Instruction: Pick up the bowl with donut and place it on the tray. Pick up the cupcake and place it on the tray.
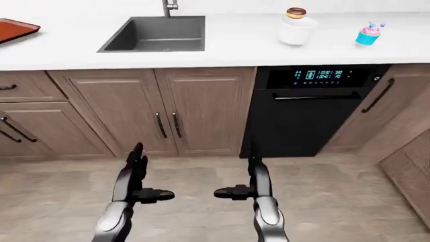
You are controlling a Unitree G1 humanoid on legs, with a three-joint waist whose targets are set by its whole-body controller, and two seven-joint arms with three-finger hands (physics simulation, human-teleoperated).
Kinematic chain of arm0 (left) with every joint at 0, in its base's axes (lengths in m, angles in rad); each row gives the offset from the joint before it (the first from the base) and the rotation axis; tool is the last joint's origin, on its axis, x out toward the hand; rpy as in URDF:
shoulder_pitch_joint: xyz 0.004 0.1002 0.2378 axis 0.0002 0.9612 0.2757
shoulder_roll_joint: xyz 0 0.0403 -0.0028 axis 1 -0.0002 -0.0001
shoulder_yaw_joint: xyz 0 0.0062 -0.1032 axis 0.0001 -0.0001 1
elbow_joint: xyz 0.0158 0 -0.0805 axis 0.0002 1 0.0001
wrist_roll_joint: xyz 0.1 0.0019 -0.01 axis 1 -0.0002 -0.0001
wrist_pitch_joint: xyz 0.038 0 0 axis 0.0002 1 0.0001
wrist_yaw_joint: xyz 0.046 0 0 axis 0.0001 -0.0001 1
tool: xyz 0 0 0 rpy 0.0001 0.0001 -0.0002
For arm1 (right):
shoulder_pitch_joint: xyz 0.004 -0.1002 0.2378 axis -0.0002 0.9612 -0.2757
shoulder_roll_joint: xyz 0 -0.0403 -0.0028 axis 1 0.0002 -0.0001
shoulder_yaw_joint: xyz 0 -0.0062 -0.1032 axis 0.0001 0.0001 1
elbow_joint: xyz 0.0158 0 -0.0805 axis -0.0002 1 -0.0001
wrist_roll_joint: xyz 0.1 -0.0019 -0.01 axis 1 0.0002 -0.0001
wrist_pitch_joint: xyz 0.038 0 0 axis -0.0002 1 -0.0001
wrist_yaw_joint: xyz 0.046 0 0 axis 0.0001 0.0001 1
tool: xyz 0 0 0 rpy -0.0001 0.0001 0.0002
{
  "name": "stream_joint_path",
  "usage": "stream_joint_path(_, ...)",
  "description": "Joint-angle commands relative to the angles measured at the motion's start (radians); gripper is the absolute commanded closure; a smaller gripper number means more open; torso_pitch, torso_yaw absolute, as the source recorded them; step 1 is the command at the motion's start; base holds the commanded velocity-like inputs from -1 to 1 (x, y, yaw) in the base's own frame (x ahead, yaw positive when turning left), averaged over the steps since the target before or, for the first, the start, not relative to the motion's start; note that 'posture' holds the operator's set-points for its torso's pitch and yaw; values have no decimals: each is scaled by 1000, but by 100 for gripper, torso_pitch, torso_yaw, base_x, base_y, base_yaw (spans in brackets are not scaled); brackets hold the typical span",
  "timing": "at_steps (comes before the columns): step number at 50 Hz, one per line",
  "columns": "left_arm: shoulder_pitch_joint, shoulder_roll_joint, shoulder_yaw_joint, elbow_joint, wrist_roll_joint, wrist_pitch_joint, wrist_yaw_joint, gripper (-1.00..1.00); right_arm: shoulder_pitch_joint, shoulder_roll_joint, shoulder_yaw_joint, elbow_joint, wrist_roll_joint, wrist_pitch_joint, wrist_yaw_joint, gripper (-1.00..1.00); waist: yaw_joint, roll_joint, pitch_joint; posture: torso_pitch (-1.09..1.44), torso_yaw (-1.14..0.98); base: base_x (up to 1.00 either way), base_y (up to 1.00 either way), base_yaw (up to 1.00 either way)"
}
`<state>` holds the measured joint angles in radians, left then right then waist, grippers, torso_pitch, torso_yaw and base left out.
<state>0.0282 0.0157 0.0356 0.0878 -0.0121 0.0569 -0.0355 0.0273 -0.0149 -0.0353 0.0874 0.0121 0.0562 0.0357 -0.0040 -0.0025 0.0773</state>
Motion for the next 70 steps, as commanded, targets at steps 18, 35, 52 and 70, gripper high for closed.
stream_joint_path(18, -20, 8, -4, -285, 51, 41, -3, -100, -54, 3, 21, -156, -32, -5, -12, -100, 7, -2, -86, 0, 0, 0, 0, 0)
stream_joint_path(35, -204, 46, 46, -699, 44, 482, -14, -100, -182, -9, 12, -556, -9, 407, 0, -100, 10, 11, -88, 0, 0, 0, -2, 0)
stream_joint_path(52, -175, 40, 41, -649, 30, 417, -1, -100, -155, -6, 19, -508, 45, 339, 27, -100, 19, -59, -64, 0, 0, 0, -53, 0)
stream_joint_path(70, -176, 43, 50, -625, 14, 391, -9, -100, -163, 2, 34, -479, 67, 320, 30, -100, 28, 71, -80, 0, 0, 0, -59, 0)
